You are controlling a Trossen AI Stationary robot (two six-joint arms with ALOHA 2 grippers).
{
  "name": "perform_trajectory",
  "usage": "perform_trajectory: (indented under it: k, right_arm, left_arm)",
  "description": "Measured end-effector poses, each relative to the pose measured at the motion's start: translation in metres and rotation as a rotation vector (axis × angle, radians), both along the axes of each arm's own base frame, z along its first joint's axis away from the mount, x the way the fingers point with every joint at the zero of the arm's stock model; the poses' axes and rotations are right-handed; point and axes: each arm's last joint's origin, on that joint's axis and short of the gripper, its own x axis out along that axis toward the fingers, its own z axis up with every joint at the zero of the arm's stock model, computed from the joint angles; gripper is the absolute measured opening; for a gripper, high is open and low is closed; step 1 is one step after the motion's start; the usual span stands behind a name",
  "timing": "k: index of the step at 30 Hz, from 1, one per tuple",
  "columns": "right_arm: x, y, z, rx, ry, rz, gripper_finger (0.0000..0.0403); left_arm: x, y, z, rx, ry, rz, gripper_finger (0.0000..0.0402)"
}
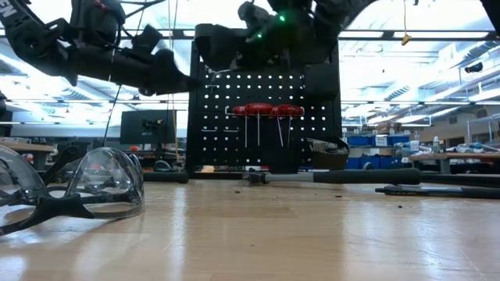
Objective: Hang tools onto peg board
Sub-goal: Move the hook from bottom to top
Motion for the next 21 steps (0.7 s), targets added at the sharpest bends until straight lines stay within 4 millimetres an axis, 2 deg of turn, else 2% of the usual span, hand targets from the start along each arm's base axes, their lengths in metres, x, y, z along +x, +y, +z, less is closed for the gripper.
perform_trajectory:
  k: [4, 8, 16, 19, 21]
  right_arm:
    - [0.001, -0.016, 0.017, 0.019, 0.070, -0.087, 0.0010]
    - [0.000, -0.026, 0.028, 0.018, 0.060, -0.119, 0.0010]
    - [-0.001, -0.030, 0.038, 0.041, 0.030, -0.183, 0.0010]
    - [0.007, -0.031, 0.037, 0.057, 0.046, -0.183, 0.0010]
    - [0.020, -0.031, 0.034, 0.058, 0.077, -0.178, 0.0010]
  left_arm:
    - [0.002, -0.005, 0.000, -0.016, -0.011, -0.060, 0.0206]
    - [0.003, -0.009, 0.000, -0.034, -0.018, -0.138, 0.0206]
    - [0.003, -0.008, 0.001, -0.013, -0.020, -0.126, 0.0206]
    - [0.003, -0.008, 0.003, -0.010, -0.047, -0.127, 0.0206]
    - [0.003, -0.008, 0.005, -0.010, -0.063, -0.127, 0.0206]
